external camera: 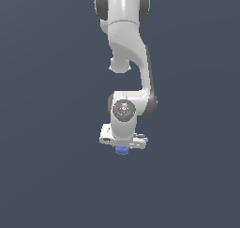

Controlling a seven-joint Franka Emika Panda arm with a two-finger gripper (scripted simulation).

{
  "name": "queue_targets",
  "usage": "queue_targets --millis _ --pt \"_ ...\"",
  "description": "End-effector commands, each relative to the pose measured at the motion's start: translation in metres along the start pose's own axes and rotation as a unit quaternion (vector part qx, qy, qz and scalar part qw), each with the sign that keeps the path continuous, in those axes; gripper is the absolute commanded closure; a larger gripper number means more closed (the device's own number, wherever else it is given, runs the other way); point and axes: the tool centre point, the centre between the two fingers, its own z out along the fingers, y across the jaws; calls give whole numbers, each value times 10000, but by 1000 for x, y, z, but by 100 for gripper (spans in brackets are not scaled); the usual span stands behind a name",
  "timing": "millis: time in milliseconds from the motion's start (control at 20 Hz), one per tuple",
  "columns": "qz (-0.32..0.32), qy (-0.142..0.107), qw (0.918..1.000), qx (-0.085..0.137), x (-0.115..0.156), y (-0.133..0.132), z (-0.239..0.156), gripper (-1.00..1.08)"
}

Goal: Pick up the object and move it to a goal position.

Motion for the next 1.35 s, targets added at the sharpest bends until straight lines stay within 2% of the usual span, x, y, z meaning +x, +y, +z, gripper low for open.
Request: queue_targets --millis 0,250,850,1300 --pt "-1 2 10000 0 0 -2 -1 108" --pt "-1 2 10000 0 2 -22 -10 108" --pt "3 3 10000 0 10 -111 -52 108" --pt "3 3 10000 0 13 -130 -61 108"
